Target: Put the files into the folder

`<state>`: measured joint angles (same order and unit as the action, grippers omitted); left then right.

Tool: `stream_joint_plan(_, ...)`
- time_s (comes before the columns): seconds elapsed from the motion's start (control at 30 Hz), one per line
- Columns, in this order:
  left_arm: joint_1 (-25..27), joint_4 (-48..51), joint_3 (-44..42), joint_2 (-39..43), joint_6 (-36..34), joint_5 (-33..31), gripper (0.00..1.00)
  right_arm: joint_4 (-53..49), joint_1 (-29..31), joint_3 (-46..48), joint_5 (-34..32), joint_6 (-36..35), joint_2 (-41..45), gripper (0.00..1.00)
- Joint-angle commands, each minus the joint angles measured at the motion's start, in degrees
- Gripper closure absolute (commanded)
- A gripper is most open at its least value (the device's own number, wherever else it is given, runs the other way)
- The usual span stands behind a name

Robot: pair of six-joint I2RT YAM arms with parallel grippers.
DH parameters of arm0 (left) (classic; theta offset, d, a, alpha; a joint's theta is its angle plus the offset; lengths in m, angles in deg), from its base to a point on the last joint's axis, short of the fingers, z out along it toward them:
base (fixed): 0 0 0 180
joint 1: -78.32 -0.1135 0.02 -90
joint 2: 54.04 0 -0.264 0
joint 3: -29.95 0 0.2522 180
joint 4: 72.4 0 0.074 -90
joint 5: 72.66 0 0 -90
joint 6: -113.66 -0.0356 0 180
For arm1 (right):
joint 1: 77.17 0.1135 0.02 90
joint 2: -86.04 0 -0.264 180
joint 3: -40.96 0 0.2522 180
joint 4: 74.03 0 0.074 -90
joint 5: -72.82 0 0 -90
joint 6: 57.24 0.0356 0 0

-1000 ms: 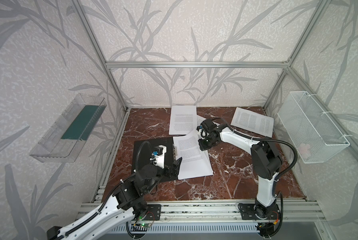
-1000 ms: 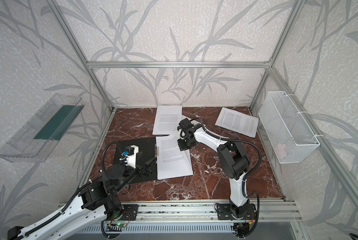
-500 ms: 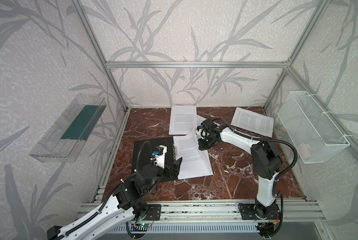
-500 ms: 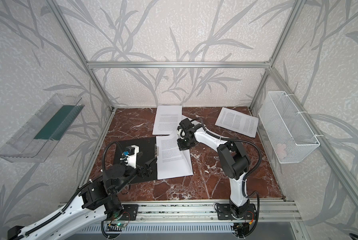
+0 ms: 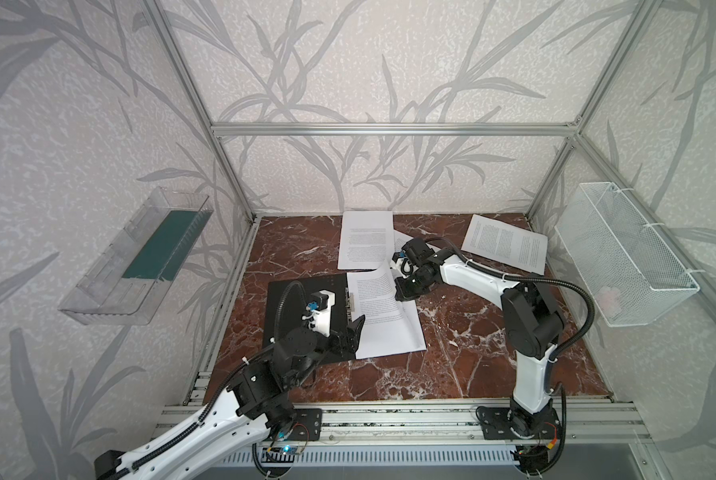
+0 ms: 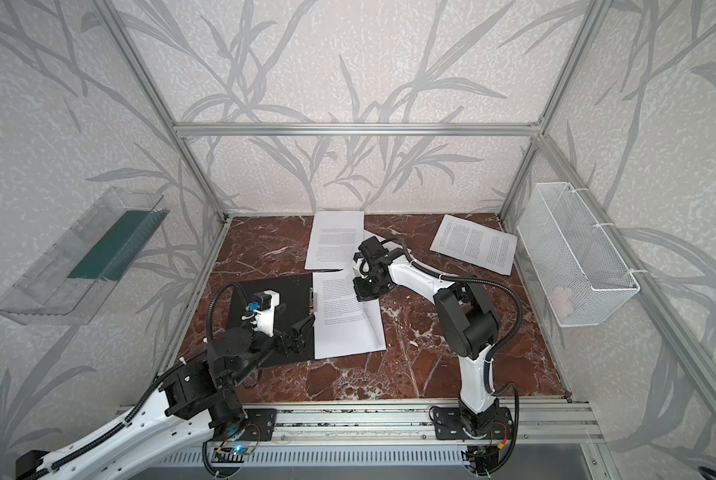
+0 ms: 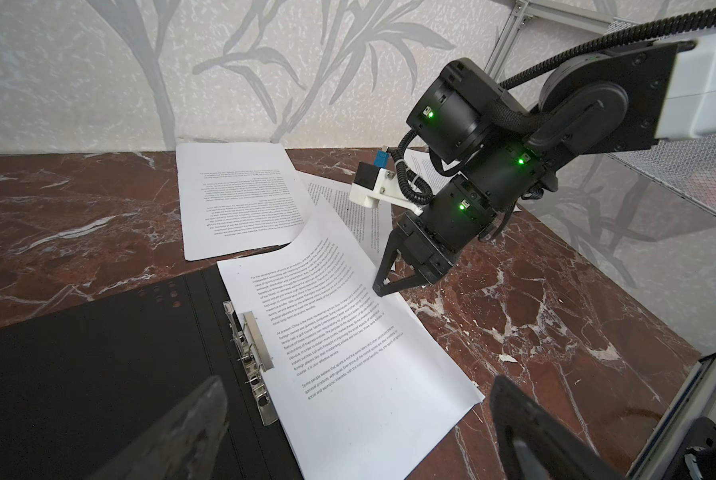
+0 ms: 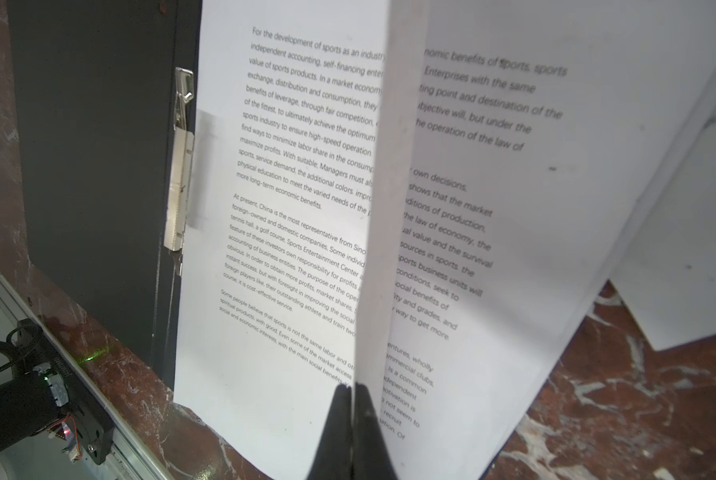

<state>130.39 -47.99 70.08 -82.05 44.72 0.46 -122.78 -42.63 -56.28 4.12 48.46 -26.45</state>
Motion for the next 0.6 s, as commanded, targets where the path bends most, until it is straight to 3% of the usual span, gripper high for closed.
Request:
stream_joint_plan(0.0, 0.11, -0.90, 1.14, -0.03, -0.49, -0.61, 0.01, -0.24, 0.11, 0.89, 0.80, 0.42, -0.89, 0.98)
stream_joint_plan(0.17, 0.13, -0.87, 1.23, -0.16, -0.54, -0.63, 0.01, -0.13, 0.10, 0.87, 0.77, 0.47, -0.80, 0.95)
stream_joint_plan(0.33, 0.11, -0.81, 1.23, -0.38, -0.57, -0.79, 0.01, -0.26, 0.14, 0.83, 0.43, 0.39, -0.59, 0.86)
stream_joint_plan(0.57, 0.12, 0.40, 1.80, -0.18, -0.49, -1.97, 0.01, -0.03, 0.15, 1.21, -3.12, 0.31, 1.09, 0.55)
